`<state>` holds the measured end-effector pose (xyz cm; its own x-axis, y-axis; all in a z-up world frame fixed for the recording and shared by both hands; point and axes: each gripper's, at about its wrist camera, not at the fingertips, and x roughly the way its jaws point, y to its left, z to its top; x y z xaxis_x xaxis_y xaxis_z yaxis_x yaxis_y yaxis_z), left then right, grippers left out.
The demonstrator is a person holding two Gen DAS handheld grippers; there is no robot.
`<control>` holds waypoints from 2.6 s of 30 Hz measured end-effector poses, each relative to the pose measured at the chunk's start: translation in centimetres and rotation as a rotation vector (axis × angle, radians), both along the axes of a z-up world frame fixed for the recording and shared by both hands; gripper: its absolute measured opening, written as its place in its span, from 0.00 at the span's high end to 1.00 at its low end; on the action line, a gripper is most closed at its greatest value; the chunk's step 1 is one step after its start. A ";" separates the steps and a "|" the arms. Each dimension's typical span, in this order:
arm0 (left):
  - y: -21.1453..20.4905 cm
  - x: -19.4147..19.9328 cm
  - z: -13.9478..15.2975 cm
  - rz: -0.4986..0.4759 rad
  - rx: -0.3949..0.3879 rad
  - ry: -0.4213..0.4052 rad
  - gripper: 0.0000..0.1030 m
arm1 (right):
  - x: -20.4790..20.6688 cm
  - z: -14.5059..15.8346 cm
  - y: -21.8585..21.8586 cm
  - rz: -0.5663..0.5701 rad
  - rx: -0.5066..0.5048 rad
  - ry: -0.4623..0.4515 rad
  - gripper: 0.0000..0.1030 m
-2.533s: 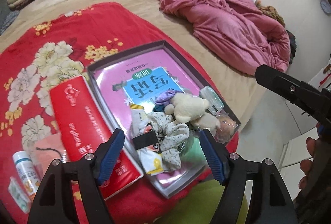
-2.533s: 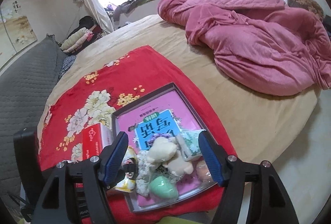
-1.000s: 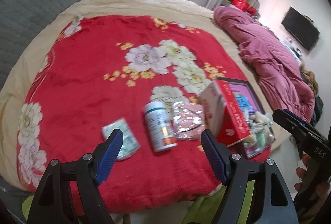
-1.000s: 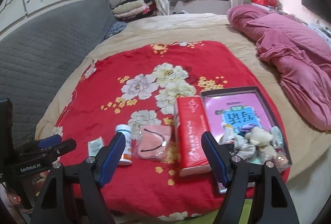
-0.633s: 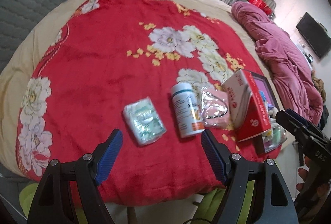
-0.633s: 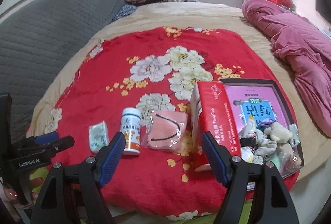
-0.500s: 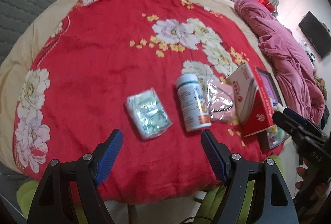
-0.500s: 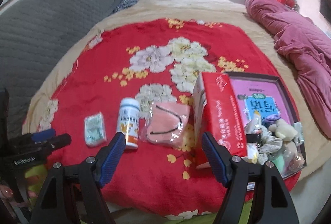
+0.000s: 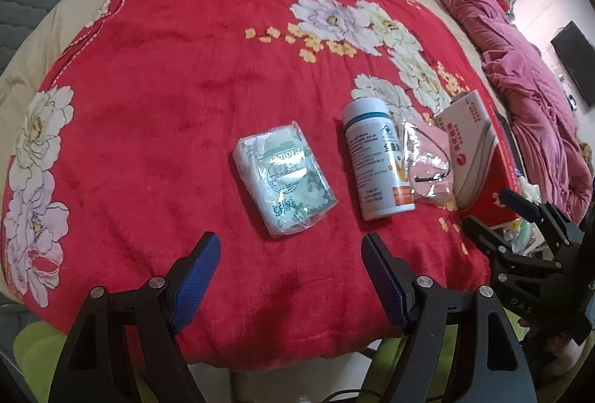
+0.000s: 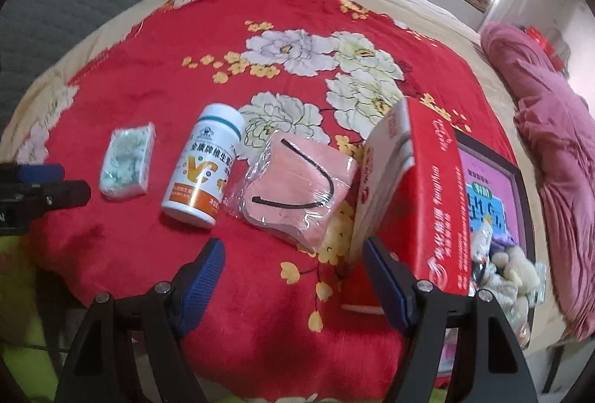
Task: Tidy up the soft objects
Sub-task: 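Grasp the small 'Flower' tissue pack with the left gripper while the right grasps the pink mask bag, then carry the tissue pack and mask bag with both grippers over the pink tray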
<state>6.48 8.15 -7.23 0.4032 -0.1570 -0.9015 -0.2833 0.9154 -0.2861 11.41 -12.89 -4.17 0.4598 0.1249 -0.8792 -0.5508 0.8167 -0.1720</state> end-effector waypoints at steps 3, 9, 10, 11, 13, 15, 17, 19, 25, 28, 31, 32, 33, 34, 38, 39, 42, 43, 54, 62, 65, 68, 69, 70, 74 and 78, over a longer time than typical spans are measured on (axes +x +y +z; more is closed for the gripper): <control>0.3 0.5 -0.6 0.009 -0.003 0.016 0.23 | 0.4 -1.3 0.9 0.043 -0.034 0.001 0.26; 0.9 1.7 -1.6 0.027 -0.019 0.036 0.23 | 0.9 -4.0 2.3 0.106 -0.110 -0.009 0.25; 0.9 2.0 -1.7 0.029 -0.025 0.038 0.23 | 1.0 -4.4 2.4 0.114 -0.124 -0.012 0.25; 0.9 2.2 -1.9 0.029 -0.025 0.041 0.23 | 1.1 -4.8 2.5 0.119 -0.140 -0.018 0.25; 0.9 2.7 -2.2 0.030 -0.034 0.049 0.23 | 1.3 -5.4 2.9 0.145 -0.167 -0.044 0.24; 1.0 3.2 -2.6 0.031 -0.041 0.057 0.23 | 1.6 -6.0 3.4 0.171 -0.193 -0.064 0.24; 1.0 3.8 -2.9 0.037 -0.042 0.064 0.23 | 2.0 -6.6 3.9 0.192 -0.206 -0.073 0.24; 1.0 4.4 -3.1 0.040 -0.048 0.070 0.23 | 2.3 -7.0 4.3 0.211 -0.224 -0.094 0.23; 1.0 5.9 -4.0 0.051 -0.051 0.090 0.23 | 4.2 -7.4 4.5 0.221 -0.197 -0.093 0.24; 1.0 6.5 -4.4 0.055 -0.046 0.100 0.23 | 4.8 -7.6 4.6 0.221 -0.173 -0.072 0.33; 1.0 7.0 -4.8 0.061 -0.036 0.108 0.23 | 5.4 -7.3 4.6 0.209 -0.141 -0.060 0.49; 0.9 7.2 -5.0 0.064 -0.031 0.110 0.23 | 5.4 -7.2 4.6 0.210 -0.137 -0.060 0.56; 0.9 7.4 -5.1 0.066 -0.027 0.114 0.23 | 5.4 -7.0 4.6 0.213 -0.131 -0.064 0.61; 0.8 7.5 -5.3 0.066 -0.024 0.118 0.23 | 5.3 -6.8 4.5 0.214 -0.123 -0.067 0.72; 0.8 8.0 -5.8 0.081 -0.023 0.119 0.23 | 4.7 -5.5 4.6 0.222 -0.088 -0.085 0.87; 0.8 8.1 -5.8 0.079 -0.025 0.116 0.23 | 4.6 -5.2 4.6 0.220 -0.081 -0.094 0.88; 1.0 8.1 -5.9 0.087 -0.027 0.104 0.23 | 4.6 -4.2 4.0 0.201 -0.053 -0.101 0.89; 1.1 8.1 -6.0 0.094 -0.026 0.098 0.28 | 4.5 -3.8 3.8 0.196 -0.041 -0.102 0.89; 1.6 7.1 -4.1 0.100 -0.050 0.040 0.50 | 4.5 1.1 0.4 0.105 0.234 -0.064 0.92; -0.8 6.3 0.3 0.043 -0.009 -0.049 0.50 | 4.0 3.6 -1.2 0.068 0.315 -0.077 0.92; -2.0 6.2 2.3 0.015 0.011 -0.088 0.50 | 3.5 5.1 -1.8 0.064 0.339 -0.104 0.92; -3.3 6.1 4.2 -0.016 0.020 -0.122 0.50 | 3.0 6.6 -2.5 0.055 0.356 -0.133 0.92; -3.8 6.0 4.7 -0.027 0.023 -0.132 0.50 | 2.8 7.2 -2.8 0.054 0.364 -0.143 0.92; -4.4 6.0 5.4 -0.041 0.025 -0.143 0.50 | 2.7 7.7 -3.1 0.049 0.371 -0.153 0.92; -7.1 6.0 7.6 -0.094 0.040 -0.182 0.50 | 2.0 10.0 -5.5 0.012 0.406 -0.199 0.92; -10.4 6.2 9.4 -0.161 0.043 -0.209 0.50 | 1.3 11.7 -8.8 -0.051 0.426 -0.235 0.92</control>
<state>12.66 -2.26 2.21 0.5542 -0.1976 -0.8086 -0.0716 0.9565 -0.2828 12.71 -21.71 7.52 0.6549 0.4234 -0.6260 -0.4947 0.8664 0.0685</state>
